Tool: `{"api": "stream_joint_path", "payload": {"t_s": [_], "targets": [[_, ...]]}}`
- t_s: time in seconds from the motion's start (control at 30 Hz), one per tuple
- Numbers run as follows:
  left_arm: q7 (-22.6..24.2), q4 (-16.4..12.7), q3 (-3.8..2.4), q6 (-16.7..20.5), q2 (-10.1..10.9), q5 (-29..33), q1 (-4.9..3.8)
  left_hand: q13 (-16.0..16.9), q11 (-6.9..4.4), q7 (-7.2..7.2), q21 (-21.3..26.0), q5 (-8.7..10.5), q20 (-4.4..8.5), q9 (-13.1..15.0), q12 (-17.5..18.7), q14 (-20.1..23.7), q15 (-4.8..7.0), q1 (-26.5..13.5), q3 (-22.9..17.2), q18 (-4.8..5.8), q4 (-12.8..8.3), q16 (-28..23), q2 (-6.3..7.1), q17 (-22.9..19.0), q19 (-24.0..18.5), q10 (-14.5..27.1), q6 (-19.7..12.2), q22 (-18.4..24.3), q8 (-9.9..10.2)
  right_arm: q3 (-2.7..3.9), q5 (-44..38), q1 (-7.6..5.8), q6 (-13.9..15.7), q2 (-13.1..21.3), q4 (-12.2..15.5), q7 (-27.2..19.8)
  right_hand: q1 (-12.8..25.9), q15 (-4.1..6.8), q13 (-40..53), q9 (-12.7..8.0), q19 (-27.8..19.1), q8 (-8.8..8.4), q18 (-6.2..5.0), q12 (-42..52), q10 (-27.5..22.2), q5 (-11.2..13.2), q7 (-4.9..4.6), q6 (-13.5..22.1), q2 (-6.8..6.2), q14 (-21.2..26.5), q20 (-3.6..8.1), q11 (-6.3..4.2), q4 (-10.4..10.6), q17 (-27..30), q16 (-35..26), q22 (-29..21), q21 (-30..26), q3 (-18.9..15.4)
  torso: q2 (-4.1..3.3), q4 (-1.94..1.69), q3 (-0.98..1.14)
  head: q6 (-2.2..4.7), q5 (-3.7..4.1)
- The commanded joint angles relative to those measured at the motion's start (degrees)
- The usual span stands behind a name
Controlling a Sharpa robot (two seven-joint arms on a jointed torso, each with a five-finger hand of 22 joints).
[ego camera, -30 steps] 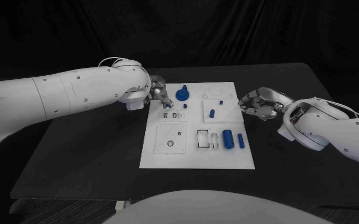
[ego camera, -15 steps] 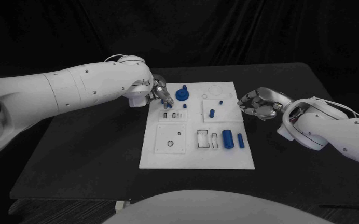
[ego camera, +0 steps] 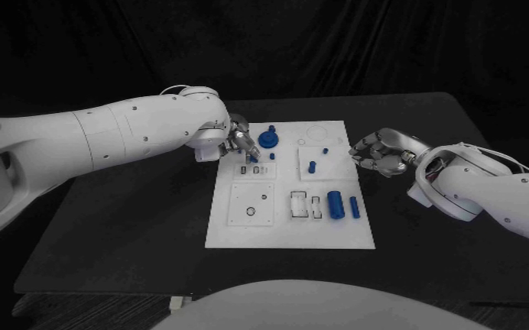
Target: Assemble the parts on the task board
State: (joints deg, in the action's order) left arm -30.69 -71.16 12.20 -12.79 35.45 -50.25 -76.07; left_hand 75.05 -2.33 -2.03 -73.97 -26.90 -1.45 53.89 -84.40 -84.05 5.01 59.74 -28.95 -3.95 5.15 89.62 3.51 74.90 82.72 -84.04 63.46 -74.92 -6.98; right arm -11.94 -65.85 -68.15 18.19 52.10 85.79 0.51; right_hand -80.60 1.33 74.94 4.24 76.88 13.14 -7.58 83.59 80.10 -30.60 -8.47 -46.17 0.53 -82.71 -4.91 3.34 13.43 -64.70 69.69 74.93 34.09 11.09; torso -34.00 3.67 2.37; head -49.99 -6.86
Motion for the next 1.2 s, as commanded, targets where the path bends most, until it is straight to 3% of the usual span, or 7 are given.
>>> {"api": "stream_joint_path", "payload": {"t_s": [0.03, 0.5, 1.2], "targets": [[0.11, -0.38, -0.05, 0.70, 0.00, 0.76, 0.17, 12.29, 0.14, 0.05, 0.38, 0.16, -0.07, -0.03, 0.26, -5.60, -0.13, 0.05, -1.37, 0.30, -1.15, -0.17, -0.80, 14.46, -0.54, -3.69, -0.30, -10.20, 0.11, 0.03, -0.05, 0.13, -0.18, -0.02, 0.02, 0.80, -0.55, -0.29, 3.41, -0.08, 0.11, -0.25, -1.07, -0.20, -0.35, -0.38, 0.14, -0.33, -0.06, 0.16, 0.01, -0.05, 0.02, 0.04, -0.30, 3.16, -0.35, 0.47, -0.02, -0.02, -0.04, -0.01, -0.05], [0.12, -0.83, -0.04, 0.73, 0.11, 0.76, 1.26, 12.12, 0.18, 0.00, 0.70, 0.04, -0.12, -0.09, 0.65, -5.49, -0.18, -0.05, -1.55, 0.23, -1.39, -0.33, -0.91, 14.27, -0.71, -3.52, -0.50, -10.11, 0.23, 0.03, -0.05, 0.13, -0.17, -0.09, -0.01, 0.69, -0.55, -0.29, 3.41, -0.08, 0.11, -0.25, -1.07, -0.20, -0.35, -0.38, 0.14, -0.33, -0.06, 0.16, 0.01, -0.05, 0.02, 0.04, -0.30, 3.16, -0.35, 0.47, 0.07, -0.02, 0.09, -0.01, -0.11], [0.06, -0.20, -0.04, 0.48, -0.04, 0.76, 2.27, 12.09, 0.21, -0.02, 0.83, -0.22, -0.17, -0.12, 0.74, -5.49, -0.22, -0.01, -1.85, 0.20, -1.86, -0.33, -1.06, 14.27, -0.79, -3.47, -0.57, -10.07, 0.27, 0.03, -0.05, 0.13, -0.27, 0.13, 0.12, 0.72, -0.55, -0.29, 3.41, -0.08, 0.11, -0.25, -1.07, -0.20, -0.35, -0.38, 0.14, -0.33, -0.06, 0.16, 0.01, -0.05, 0.02, 0.04, -0.30, 3.16, -0.35, 0.47, 0.04, -0.12, 0.08, -0.01, -0.27]]}}
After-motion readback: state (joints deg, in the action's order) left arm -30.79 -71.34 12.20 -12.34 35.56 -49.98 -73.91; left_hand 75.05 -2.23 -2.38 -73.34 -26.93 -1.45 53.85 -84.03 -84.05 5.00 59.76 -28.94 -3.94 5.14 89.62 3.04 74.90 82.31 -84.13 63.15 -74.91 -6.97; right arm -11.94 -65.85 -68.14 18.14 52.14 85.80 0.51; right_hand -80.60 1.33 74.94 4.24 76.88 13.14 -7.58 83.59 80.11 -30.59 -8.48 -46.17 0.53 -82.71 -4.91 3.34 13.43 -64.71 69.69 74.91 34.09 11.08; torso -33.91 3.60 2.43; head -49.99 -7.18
